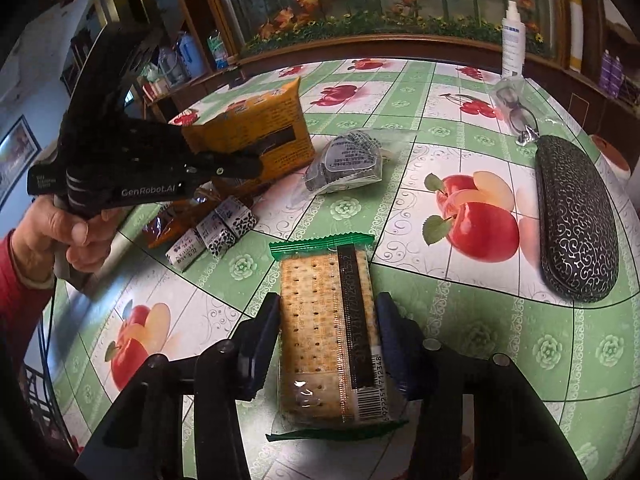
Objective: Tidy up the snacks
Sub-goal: 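Carry both packs over the tray and open both grippers to drop them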
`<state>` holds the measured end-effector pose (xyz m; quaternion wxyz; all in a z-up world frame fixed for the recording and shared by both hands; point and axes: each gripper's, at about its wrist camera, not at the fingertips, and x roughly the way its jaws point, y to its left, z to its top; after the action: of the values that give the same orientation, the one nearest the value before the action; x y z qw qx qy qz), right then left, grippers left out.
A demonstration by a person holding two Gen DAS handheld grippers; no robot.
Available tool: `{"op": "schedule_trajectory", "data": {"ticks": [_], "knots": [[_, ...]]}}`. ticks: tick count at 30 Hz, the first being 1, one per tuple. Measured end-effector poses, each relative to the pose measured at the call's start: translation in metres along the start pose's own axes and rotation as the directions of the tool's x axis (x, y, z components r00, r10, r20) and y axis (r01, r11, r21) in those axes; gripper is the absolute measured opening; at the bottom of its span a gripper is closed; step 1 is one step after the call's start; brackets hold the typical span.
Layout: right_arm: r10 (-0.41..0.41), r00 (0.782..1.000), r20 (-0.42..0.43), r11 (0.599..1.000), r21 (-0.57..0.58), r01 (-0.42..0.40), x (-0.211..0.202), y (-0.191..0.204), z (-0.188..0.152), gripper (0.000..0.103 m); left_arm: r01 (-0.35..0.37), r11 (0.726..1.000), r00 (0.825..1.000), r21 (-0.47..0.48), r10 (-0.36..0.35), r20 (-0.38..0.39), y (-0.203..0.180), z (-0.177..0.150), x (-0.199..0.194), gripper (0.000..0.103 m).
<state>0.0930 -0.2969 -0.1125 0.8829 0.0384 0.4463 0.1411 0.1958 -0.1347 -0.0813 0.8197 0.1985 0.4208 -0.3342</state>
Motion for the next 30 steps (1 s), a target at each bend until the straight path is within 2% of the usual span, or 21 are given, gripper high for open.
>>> {"op": "schedule_trajectory", "data": {"ticks": [10,15,18,21,25,30], "knots": [[0.085,0.993,0.078,0.988,0.125,-0.094,-0.013,-0.014,-0.002,0.048,0.056,0.99,0.996,-0.133,-0.046,0.079,0.012,-0.02,-0.04,0.015],[0.125,0.986,0.107,0.983,0.124,-0.138,-0.017,0.0,0.004,0.048,0.043,0.975,0.993,-0.22,-0.017,0.118,0.025,-0.04,-0.07,0.015],[0.163,0.979,0.121,0.977,0.119,-0.178,-0.017,0.013,0.008,0.048,-0.035,0.963,0.989,-0.267,0.073,0.131,0.028,-0.056,-0.09,0.015],[0.205,0.971,0.126,0.97,0.106,-0.218,-0.012,0.028,0.013,0.048,-0.117,0.943,0.977,-0.312,0.166,0.135,0.03,-0.074,-0.11,0.015],[0.26,0.96,0.108,0.961,0.071,-0.268,-0.004,0.057,0.019,0.048,-0.259,0.889,0.936,-0.378,0.328,0.13,0.039,-0.102,-0.138,0.016],[0.334,0.938,0.091,0.941,0.018,-0.337,0.006,0.099,0.031,0.048,-0.302,0.821,0.907,-0.485,0.404,0.119,0.064,-0.142,-0.171,0.016]]}}
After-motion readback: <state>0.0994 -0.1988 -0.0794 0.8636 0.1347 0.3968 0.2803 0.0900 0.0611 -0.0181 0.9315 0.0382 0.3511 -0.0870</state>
